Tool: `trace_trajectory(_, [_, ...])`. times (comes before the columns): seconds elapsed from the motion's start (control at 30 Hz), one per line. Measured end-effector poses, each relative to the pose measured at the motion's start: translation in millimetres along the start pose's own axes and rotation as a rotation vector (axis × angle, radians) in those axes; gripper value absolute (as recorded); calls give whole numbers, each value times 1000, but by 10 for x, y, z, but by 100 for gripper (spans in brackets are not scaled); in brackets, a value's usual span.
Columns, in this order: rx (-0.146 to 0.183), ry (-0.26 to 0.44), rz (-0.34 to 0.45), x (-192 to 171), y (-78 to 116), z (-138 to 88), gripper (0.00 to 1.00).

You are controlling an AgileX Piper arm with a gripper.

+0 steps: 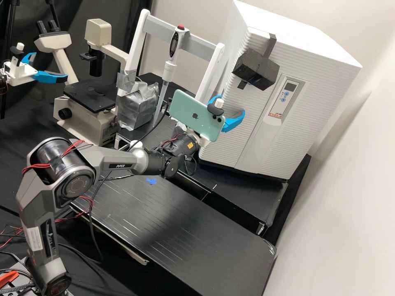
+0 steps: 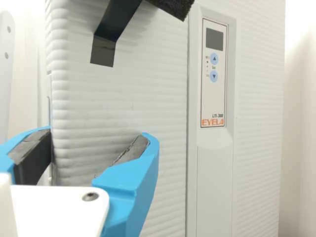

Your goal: Open the door

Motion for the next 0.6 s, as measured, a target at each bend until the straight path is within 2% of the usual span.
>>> trace_trajectory(0.43, [-4, 5, -4, -12, -16, 9, 0])
trace_trajectory(0.6, [-21, 20, -2, -39, 13, 49, 0])
